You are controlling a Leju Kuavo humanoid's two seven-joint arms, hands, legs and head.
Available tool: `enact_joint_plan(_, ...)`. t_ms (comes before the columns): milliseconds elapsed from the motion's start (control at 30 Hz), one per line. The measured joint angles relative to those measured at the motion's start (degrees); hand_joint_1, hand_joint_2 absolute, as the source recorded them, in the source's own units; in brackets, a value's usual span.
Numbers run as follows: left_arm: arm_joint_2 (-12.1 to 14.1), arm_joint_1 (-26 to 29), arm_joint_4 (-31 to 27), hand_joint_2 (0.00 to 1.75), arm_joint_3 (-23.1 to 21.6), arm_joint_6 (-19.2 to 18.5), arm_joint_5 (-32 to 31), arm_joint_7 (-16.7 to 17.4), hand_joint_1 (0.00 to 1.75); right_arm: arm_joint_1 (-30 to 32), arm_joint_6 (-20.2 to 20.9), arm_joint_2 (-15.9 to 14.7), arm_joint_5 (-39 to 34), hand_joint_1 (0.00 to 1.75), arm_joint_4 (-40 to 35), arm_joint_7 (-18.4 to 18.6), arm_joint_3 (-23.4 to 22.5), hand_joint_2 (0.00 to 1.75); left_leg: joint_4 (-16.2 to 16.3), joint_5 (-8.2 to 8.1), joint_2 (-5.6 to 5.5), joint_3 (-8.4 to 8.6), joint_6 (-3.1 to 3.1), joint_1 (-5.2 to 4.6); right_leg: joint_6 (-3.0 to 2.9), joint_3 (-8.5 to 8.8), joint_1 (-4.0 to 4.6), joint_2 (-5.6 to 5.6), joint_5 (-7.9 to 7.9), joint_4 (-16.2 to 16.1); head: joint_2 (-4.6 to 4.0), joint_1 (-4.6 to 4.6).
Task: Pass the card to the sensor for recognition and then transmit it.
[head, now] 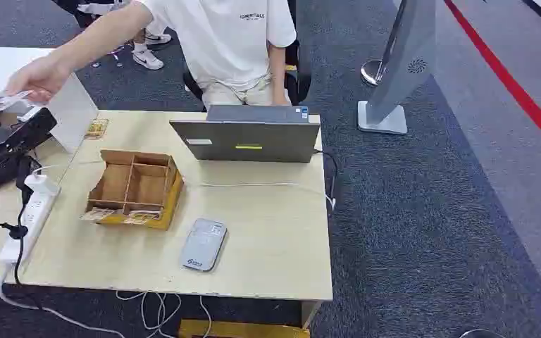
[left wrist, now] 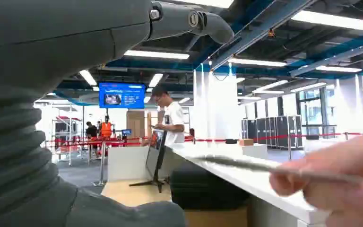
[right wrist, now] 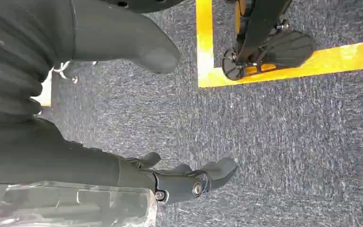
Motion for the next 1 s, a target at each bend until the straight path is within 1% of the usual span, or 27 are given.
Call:
enact_joint_plan(100, -0.09, 0.76, -1.07, 1.75, 0.59, 0.13, -0.18, -0.04, 0.0, 0.01, 0.0, 0.22, 0.0, 0.0, 0.02, -0.22, 0.35, 1.75, 0.0, 0.0, -0.01, 0.0, 0.0, 0.0, 0.01, 0.0, 0.0, -0.01, 0.0, 0.0, 0.0, 0.02)
enact_joint_plan(200, -1.07, 2.64, -4.35, 1.75, 1.07, -0.02, -0.76, -1.36, 0.0, 0.01, 0.0, 0.26, -0.11, 0.0, 0.02, -0.15, 0.81, 1.75, 0.0, 0.0, -0.02, -0.01, 0.0, 0.0, 0.0, 0.0, 0.0, -0.02, 0.0, 0.0, 0.0, 0.0)
enact_joint_plan(300, -1.55, 3.18, -5.05, 1.75, 1.07, -0.46, -0.7, -1.64, 0.0, 0.04, 0.0, 0.26, -0.17, 0.0, 0.02, 1.25, 1.07, 1.75, 0.0, 0.0, -0.02, 0.0, 0.0, 0.0, 0.0, 0.0, 0.0, -0.02, 0.0, -0.01, 0.0, 0.0)
enact_joint_plan(433, -2.51, 4.49, -5.05, 1.75, 1.07, 0.46, -0.72, -2.75, 0.0, 0.44, 0.0, 0.26, -0.35, 0.0, 0.07, 2.05, 1.44, 1.75, 0.0, 0.0, -0.01, -0.01, 0.0, 0.0, 0.0, -0.03, 0.0, -0.02, 0.0, -0.01, 0.0, 0.0)
enact_joint_plan(467, -2.82, 4.65, -5.05, 1.75, 1.07, 0.61, -0.74, -2.91, 0.05, 0.51, 0.0, 0.26, -0.35, 0.0, 0.11, 2.36, 1.49, 1.75, 0.0, 0.0, -0.01, -0.01, 0.0, 0.0, 0.0, -0.03, 0.0, -0.02, 0.0, -0.01, 0.0, 0.0)
enact_joint_plan(500, -3.17, 4.78, -5.05, 1.75, 1.05, 0.63, -0.74, -3.08, 0.05, 0.58, 0.0, 0.26, -0.35, 0.0, 0.13, 2.53, 1.51, 1.75, 0.0, 0.0, -0.01, -0.01, 0.0, 0.0, 0.0, -0.03, 0.0, -0.02, 0.0, -0.01, 0.0, 0.0)
enact_joint_plan(533, -3.46, 4.92, -5.05, 1.75, 1.05, 0.63, -0.72, -3.17, 1.75, 0.61, 0.0, 0.24, -0.37, 0.0, 0.15, 2.73, 1.53, 1.75, 0.0, 0.0, -0.01, -0.01, 0.0, 0.0, 0.0, -0.03, 0.0, -0.02, 0.0, -0.01, 0.0, 0.0)
enact_joint_plan(600, -4.13, 5.29, -5.05, 1.75, 1.05, 0.63, -0.39, -3.87, 1.75, 0.7, 0.0, 0.24, -0.44, 0.0, 0.2, 3.08, 1.62, 1.75, 0.0, 0.0, -0.01, -0.01, 0.0, 0.0, 0.01, -0.03, 0.0, -0.01, 0.01, -0.01, 0.0, 0.02)
enact_joint_plan(700, -4.83, 5.81, -5.14, 1.75, 1.01, 0.46, 0.76, -6.36, 1.75, 0.89, 0.0, 0.24, -0.46, 0.0, 0.26, 3.15, 1.66, 1.75, 0.0, 0.0, -0.01, -0.01, 0.0, 0.0, 0.0, -0.02, 0.0, -0.01, 0.01, -0.01, 0.0, 0.02)
enact_joint_plan(767, -5.11, 6.21, -5.44, 1.75, 0.96, 0.42, 1.36, -7.34, 1.75, 0.98, 0.0, 0.24, -0.55, 0.0, 0.35, 3.15, 1.68, 1.75, 0.0, 0.0, 0.0, -0.01, 0.0, 0.0, 0.0, -0.03, 0.0, 0.0, 0.01, -0.01, 0.0, 0.0)
enact_joint_plan(867, -5.33, 6.8, -6.3, 1.75, 0.94, 0.13, 1.84, -8.11, 1.75, 1.01, 0.0, 0.24, -1.05, 0.0, 0.42, 3.15, 1.71, 1.75, 0.0, 0.0, 0.0, -0.01, 0.0, 0.0, 0.0, -0.04, 0.0, 0.0, 0.0, -0.01, 0.0, 0.0)
enact_joint_plan(1000, -5.33, 7.09, -7.15, 1.75, 0.92, 0.02, 1.92, -8.24, 1.75, 1.05, 0.0, 0.24, -1.2, 0.0, 0.44, 3.15, 1.71, 1.75, 0.0, 0.0, 0.0, -0.02, 0.0, 0.0, 0.0, -0.03, 0.0, 0.0, 0.0, -0.01, 0.0, 0.0)
